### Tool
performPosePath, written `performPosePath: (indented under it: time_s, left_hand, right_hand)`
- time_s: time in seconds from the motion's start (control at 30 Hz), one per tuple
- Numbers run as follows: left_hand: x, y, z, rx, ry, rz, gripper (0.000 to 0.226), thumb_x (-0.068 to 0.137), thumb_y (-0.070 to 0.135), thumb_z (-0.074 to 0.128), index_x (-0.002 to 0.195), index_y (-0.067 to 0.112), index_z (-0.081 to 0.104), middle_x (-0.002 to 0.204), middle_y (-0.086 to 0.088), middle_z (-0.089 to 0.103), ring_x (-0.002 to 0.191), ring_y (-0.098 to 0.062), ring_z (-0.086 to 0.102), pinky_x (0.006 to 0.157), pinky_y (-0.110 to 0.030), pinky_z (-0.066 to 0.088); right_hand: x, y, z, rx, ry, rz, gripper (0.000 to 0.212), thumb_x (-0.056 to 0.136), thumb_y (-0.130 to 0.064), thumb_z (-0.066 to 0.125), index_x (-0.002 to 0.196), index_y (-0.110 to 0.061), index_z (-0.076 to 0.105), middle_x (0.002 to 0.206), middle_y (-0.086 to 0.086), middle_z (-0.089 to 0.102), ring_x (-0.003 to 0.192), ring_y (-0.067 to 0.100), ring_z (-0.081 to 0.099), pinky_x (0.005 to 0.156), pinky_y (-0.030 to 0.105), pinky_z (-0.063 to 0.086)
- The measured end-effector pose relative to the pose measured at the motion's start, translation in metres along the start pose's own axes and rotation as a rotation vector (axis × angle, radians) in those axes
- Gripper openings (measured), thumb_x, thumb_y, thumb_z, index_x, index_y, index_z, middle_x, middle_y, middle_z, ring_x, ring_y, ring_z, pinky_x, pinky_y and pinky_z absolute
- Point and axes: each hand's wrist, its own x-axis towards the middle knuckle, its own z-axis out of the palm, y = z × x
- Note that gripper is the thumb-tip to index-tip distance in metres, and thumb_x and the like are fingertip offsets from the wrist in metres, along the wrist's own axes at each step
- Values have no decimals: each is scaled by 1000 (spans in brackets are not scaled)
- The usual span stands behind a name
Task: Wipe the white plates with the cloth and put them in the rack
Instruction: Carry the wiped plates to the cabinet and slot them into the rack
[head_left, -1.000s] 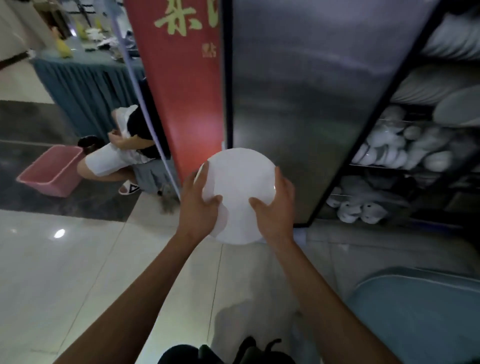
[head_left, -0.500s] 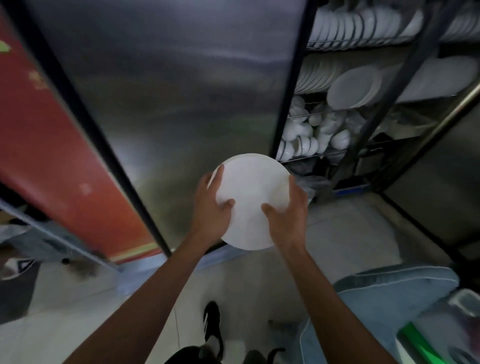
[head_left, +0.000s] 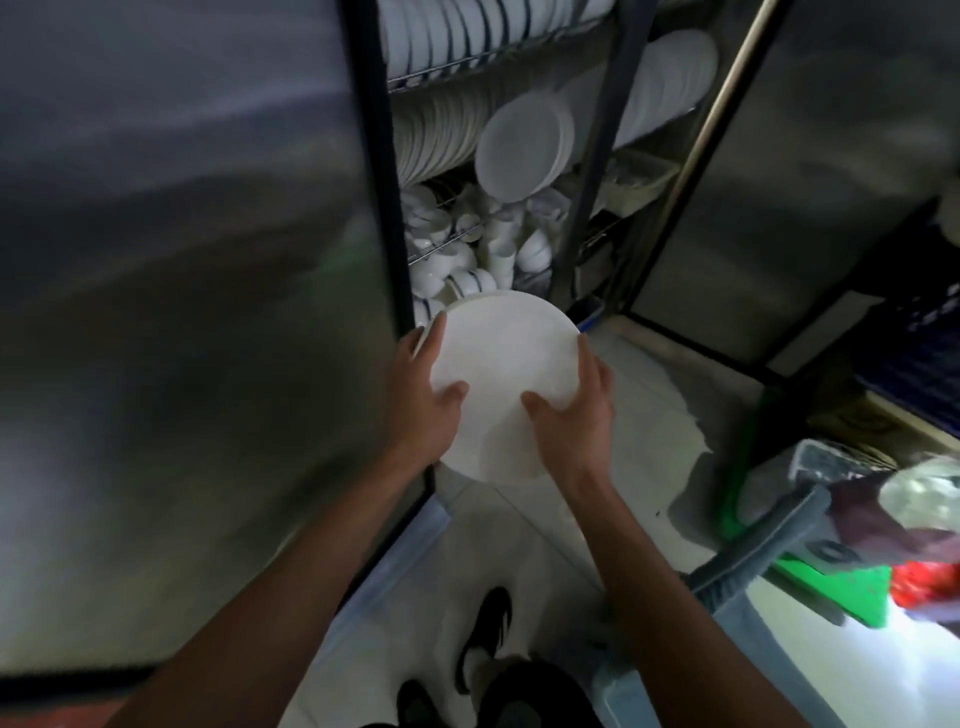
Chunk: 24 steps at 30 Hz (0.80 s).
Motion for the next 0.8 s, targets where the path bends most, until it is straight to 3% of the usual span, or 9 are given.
performPosePath:
  time_s: [0.2,0.4,0.57,0.73,0.8]
  left_hand:
    - [88,17,55,-7,-78,57,88,85,9,72,156,37,29,154,-2,32,140,-21,35,116,-40,34]
    - [158,31,99,-51,-131,87,87,83,6,71,155,35,31,153,-5,33,139,-20,35,111,-23,29]
    - [211,41,117,-69,-164,105,87,81,4,72,155,32,34,151,-7,37,137,-21,39,114,-31,33]
    - [259,39,126,-132,-167,138,87,81,1,70,155,30,34,147,-4,38,129,-8,39,103,-8,28]
    - [276,38,127,-155,-150,147,86,81,0,70,155,29,35,147,-3,38,125,-3,38,103,-6,30]
  right_hand:
    - [87,11,-7,31,89,38,86,86,-15,74,156,-37,29,153,-9,32,121,3,34,99,30,38]
    - [162,22,-12,-2,155,62,89,83,-18,77,155,-37,29,151,-9,33,131,13,37,108,41,40]
    - [210,18,-5,-15,202,70,91,82,-19,77,156,-37,27,152,-5,33,135,20,37,112,48,41]
    - [252,4,6,-26,232,40,90,80,-16,77,155,-34,31,151,-3,35,135,23,38,113,47,40]
    - [268,-3,12,-33,234,21,89,80,-15,77,155,-34,32,151,-3,35,133,20,38,110,42,40]
